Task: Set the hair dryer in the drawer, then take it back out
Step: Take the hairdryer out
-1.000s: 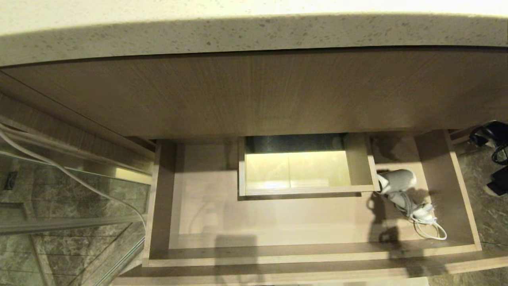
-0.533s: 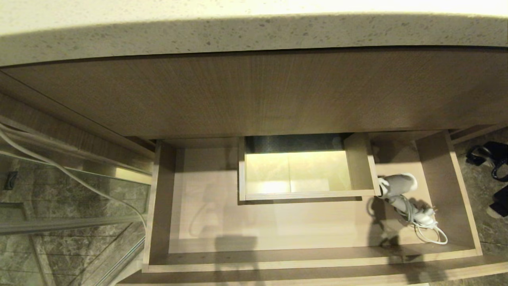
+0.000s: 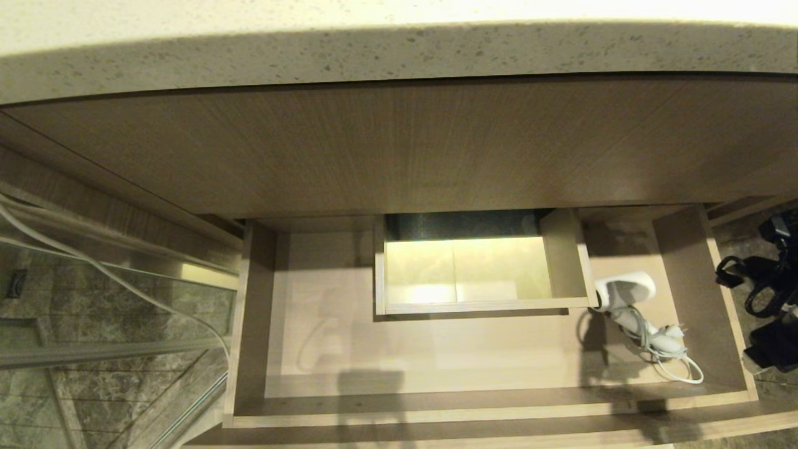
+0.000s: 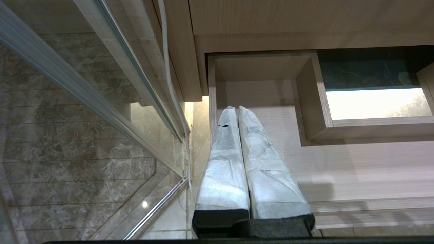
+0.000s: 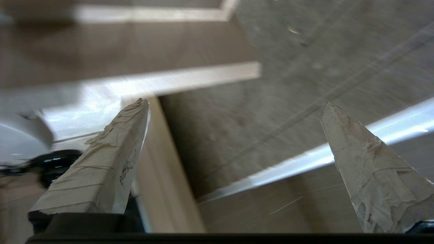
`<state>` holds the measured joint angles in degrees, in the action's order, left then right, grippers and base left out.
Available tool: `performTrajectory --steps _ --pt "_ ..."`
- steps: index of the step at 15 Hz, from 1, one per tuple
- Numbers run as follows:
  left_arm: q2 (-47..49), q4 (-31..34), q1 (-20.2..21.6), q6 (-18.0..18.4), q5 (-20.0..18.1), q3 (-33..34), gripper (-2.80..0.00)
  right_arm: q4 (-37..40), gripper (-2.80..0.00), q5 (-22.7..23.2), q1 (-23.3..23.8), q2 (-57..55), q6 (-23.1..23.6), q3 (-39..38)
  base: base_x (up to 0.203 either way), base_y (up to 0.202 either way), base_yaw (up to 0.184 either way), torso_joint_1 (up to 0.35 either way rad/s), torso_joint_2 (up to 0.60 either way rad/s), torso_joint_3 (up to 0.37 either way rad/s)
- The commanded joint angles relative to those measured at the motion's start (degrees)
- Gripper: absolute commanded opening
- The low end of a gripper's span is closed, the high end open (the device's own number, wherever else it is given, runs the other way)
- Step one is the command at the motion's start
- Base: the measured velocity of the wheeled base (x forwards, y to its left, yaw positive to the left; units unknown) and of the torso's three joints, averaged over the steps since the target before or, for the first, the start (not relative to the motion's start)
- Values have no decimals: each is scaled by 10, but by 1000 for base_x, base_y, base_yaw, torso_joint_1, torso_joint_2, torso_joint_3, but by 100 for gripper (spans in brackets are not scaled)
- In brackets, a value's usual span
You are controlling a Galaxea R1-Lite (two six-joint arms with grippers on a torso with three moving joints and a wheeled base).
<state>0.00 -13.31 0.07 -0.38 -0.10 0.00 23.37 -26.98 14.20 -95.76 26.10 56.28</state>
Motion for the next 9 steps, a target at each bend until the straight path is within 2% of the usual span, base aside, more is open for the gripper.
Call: performTrajectory --steps 1,4,6,9 --pt "0 -1 0 0 0 23 -280 -1 0 -2 -18 -86 -43 33 0 0 0 0 0 0" --pt "0 -1 0 0 0 23 -280 -16 0 15 -39 -162 -97 104 0 0 0 0 0 0" --pt "0 -1 0 0 0 23 -280 -63 0 69 -51 -195 -104 119 0 0 0 0 0 0" --pt "0 0 0 0 0 23 -280 -106 0 91 -69 -236 -120 127 0 0 0 0 0 0"
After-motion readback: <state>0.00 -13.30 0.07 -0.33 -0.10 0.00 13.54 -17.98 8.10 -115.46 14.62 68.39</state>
